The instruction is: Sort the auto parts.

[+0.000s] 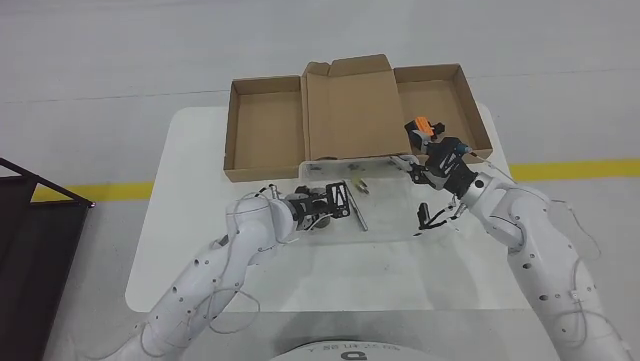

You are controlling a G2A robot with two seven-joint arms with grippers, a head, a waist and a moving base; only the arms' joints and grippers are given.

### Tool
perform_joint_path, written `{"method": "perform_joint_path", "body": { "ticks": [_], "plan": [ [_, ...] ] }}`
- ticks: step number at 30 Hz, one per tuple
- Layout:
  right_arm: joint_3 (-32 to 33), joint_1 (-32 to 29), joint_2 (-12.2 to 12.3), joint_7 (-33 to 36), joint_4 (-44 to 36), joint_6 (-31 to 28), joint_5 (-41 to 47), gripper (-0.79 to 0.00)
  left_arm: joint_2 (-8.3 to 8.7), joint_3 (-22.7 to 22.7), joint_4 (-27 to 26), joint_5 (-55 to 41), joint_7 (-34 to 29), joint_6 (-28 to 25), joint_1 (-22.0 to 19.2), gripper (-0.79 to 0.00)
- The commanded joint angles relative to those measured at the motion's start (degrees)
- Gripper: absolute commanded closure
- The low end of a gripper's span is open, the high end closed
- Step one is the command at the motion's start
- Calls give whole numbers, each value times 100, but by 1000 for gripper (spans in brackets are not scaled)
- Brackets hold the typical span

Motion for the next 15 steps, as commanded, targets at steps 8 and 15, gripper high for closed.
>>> {"method": "perform_joint_path", "body": {
  "ticks": [8, 15],
  "plan": [
    [0, 0, 0, 0, 0, 0, 0, -394, -14, 21, 99, -311, -52, -98, -120, -323],
    [0, 0, 0, 0, 0, 0, 0, -385, -33, 156, 159, -491, -184, -211, -197, -135]
  ]
}}
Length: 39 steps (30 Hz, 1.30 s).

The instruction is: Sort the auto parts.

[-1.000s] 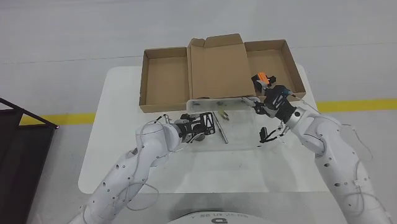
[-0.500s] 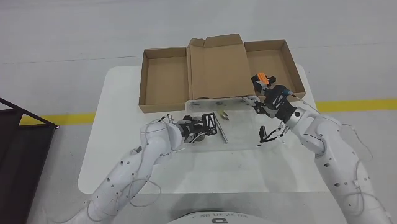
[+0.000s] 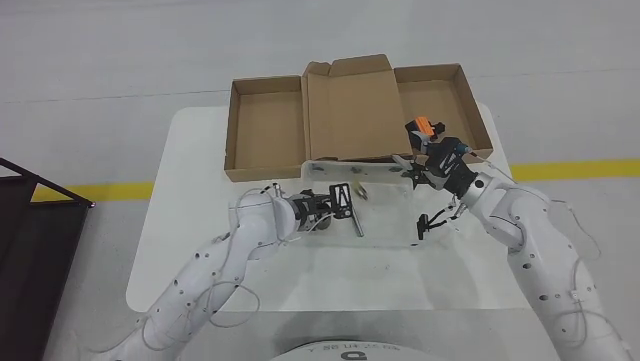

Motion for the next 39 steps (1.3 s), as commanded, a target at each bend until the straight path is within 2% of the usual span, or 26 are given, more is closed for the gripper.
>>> {"method": "perform_joint_path", "body": {
  "ticks": [1, 6, 7, 8, 10, 15, 22, 27, 31, 35, 39],
  "plan": [
    [0, 0, 0, 0, 0, 0, 0, -385, -10, 50, 49, -54, -21, 1, -26, -132],
    [0, 0, 0, 0, 0, 0, 0, -385, -34, 142, 181, -135, -58, 72, -110, -99],
    [0, 0, 0, 0, 0, 0, 0, -385, -38, 158, 199, -154, -60, 69, -126, -25],
    [0, 0, 0, 0, 0, 0, 0, -382, -40, 167, 199, -183, -46, 63, -142, 0],
    [0, 0, 0, 0, 0, 0, 0, -382, -36, 106, 120, -286, -2, 87, -170, 0],
    [0, 0, 0, 0, 0, 0, 0, -379, 36, -196, -614, -373, -80, 124, -19, 0],
    [0, 0, 0, 0, 0, 0, 0, -366, 181, -796, -1724, -265, -155, 189, 409, 0],
    [0, 0, 0, 0, 0, 0, 0, -363, 273, -1420, -2137, -277, -76, 316, 650, 0],
    [0, 0, 0, 0, 0, 0, 0, -357, 322, -1966, -2069, -478, 117, 431, 695, 0],
    [0, 0, 0, 0, 0, 0, 0, -351, 359, -2408, -1802, -589, 208, 504, 557, 0],
    [0, 0, 0, 0, 0, 0, 0, -342, 370, -2611, -1122, -657, 390, 600, 260, 0]
  ]
}}
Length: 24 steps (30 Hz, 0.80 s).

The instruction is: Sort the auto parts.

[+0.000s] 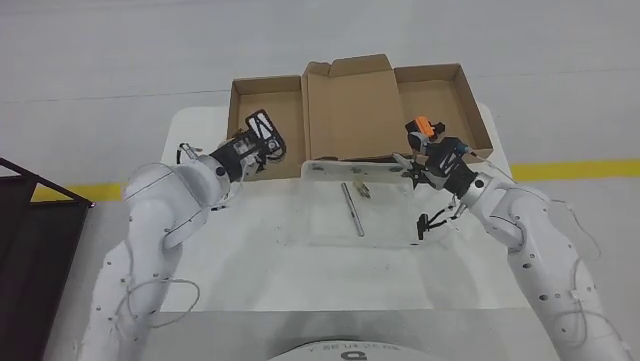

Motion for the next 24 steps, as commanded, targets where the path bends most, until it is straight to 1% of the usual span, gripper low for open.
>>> {"method": "perform_joint_path", "body": {
  "ticks": [1, 4, 6, 11, 13, 16, 18, 24],
  "plan": [
    [0, 0, 0, 0, 0, 0, 0, -339, -1, 1, 438, -100, 124, -59, -185, 0],
    [0, 0, 0, 0, 0, 0, 0, -329, -16, 145, 1108, -249, 277, -196, -480, 0],
    [0, 0, 0, 0, 0, 0, 0, -326, -37, 282, 1589, -345, 352, -198, -671, 0],
    [0, 0, 0, 0, 0, 0, 0, -317, -120, 650, 2745, -490, 770, 21, -1146, 0],
    [0, 0, 0, 0, 0, 0, 0, -314, -152, 797, 3086, -433, 903, 126, -1318, 0],
    [0, 0, 0, 0, 0, 0, 0, -311, -192, 969, 3416, -400, 1069, 230, -1492, 0],
    [0, 0, 0, 0, 0, 0, 0, -308, -208, 1041, 3526, -385, 1163, 271, -1565, 0],
    [0, 0, 0, 0, 0, 0, 0, -311, -211, 1098, 3536, -306, 1267, 320, -1621, 0]
  ]
}}
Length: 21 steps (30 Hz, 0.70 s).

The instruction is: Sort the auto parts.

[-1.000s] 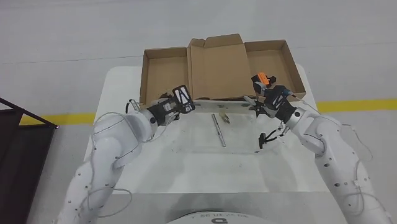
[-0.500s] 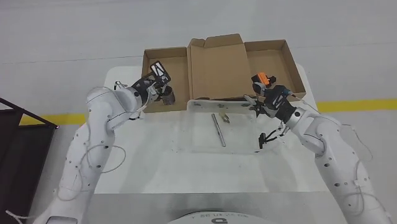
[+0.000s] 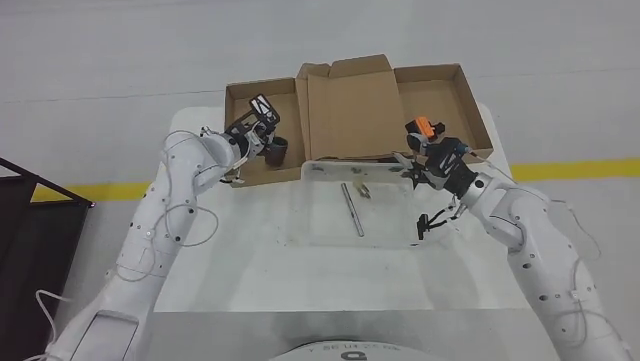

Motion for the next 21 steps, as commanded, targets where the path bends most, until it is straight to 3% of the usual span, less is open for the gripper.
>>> {"method": "perform_joint_path", "body": {
  "ticks": [1, 3, 5, 6, 7, 15, 21],
  "plan": [
    [0, 0, 0, 0, 0, 0, 0, -311, 3, -1, -2, 8, -2, 16, 1, 0],
    [0, 0, 0, 0, 0, 0, 0, -314, 6, 2, -10, 24, -21, 29, 2, 0],
    [0, 0, 0, 0, 0, 0, 0, -314, 9, -1, -16, 16, -41, 45, 10, -308],
    [0, 0, 0, 0, 0, 0, 0, -317, 12, -3, -29, 20, -53, 49, 17, -425],
    [0, 0, 0, 0, 0, 0, 0, -317, 15, -10, -52, 27, -63, 66, 27, -785],
    [0, 0, 0, 0, 0, 0, 0, -323, 74, -176, -654, 142, -154, 181, 282, -785],
    [0, 0, 0, 0, 0, 0, 0, -323, 160, -499, -1790, -84, -119, 63, 879, -785]
  ]
}}
